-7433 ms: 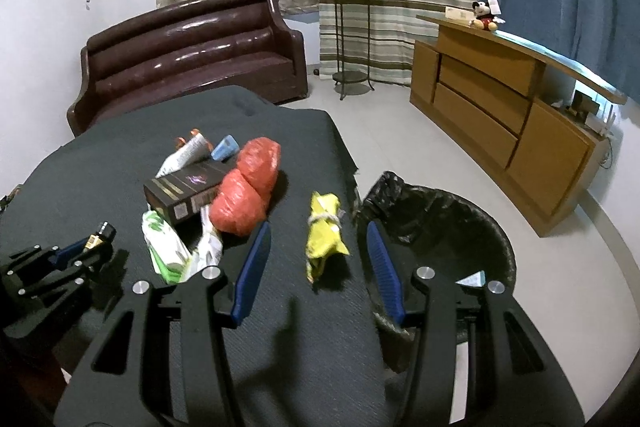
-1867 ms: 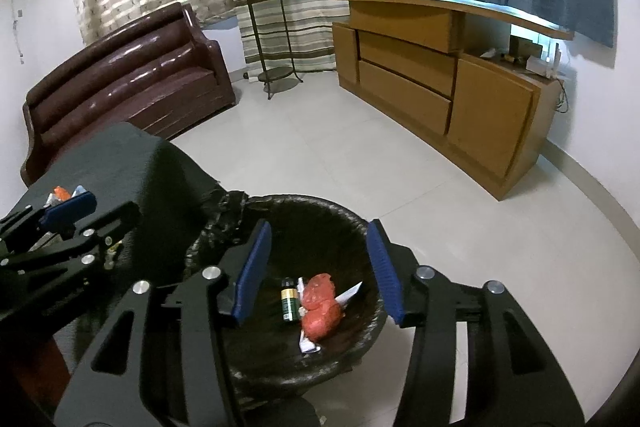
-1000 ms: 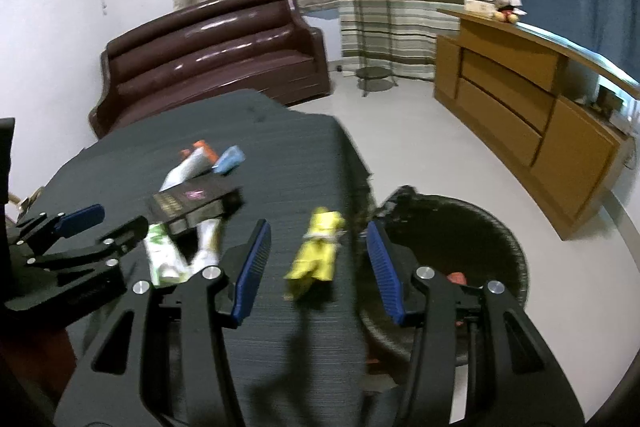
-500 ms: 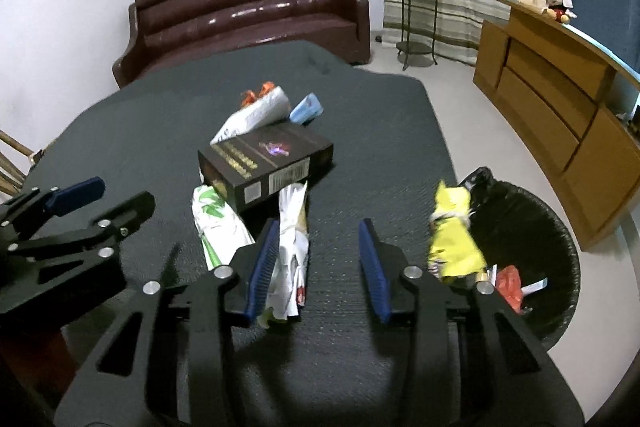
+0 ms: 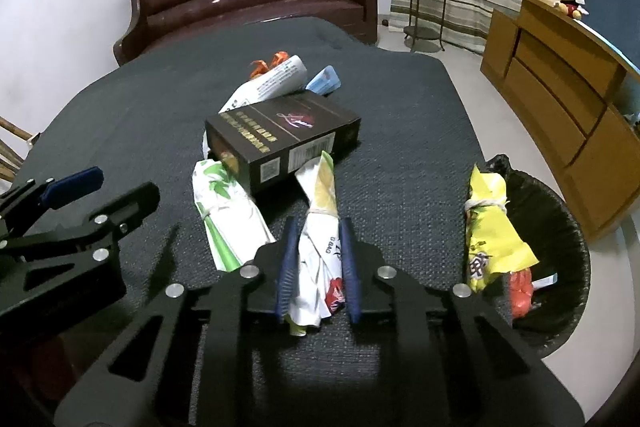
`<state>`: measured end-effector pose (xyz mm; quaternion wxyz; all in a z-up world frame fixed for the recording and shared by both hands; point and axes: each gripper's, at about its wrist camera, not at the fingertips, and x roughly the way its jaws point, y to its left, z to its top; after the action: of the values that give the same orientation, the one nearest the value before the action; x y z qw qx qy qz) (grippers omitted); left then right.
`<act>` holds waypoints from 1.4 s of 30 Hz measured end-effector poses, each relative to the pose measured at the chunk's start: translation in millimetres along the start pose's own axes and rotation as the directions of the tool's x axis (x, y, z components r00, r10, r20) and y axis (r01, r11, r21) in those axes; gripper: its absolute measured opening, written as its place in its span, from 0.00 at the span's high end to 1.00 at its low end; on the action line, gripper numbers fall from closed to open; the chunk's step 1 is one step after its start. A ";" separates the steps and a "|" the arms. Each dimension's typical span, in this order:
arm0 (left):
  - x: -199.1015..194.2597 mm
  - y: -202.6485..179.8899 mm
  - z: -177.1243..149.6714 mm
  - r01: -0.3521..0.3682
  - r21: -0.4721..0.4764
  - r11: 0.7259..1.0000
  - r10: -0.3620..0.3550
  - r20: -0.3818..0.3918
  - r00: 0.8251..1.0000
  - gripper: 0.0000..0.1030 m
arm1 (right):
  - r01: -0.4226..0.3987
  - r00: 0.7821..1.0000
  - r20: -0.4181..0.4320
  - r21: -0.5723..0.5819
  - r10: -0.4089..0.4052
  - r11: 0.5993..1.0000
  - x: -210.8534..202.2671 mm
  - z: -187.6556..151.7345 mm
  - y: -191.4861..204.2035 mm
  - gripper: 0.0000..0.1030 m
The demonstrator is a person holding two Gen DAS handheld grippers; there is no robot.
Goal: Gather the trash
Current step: 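Grasp the white-green packet with the left tool while the right tool holds the wrapper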
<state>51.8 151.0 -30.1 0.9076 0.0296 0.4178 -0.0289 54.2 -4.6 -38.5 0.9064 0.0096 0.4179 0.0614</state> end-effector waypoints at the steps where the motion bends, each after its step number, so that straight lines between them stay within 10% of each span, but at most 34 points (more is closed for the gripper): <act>1: -0.2 -1.3 0.4 0.003 0.001 1.000 -0.003 0.000 1.000 0.33 | 0.001 1.000 0.003 -0.001 -0.001 1.000 -0.8 -0.3 -0.3 0.80; 42: 24.5 -72.0 18.0 0.028 -0.039 0.999 -0.031 -0.078 0.996 0.30 | 0.153 0.975 0.119 0.263 -0.189 0.953 -52.9 -28.8 -159.3 0.81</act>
<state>75.7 77.2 -39.2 0.8903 0.0074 0.4542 -0.0335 14.8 -170.0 -28.2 0.9272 0.0930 0.3557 -0.0720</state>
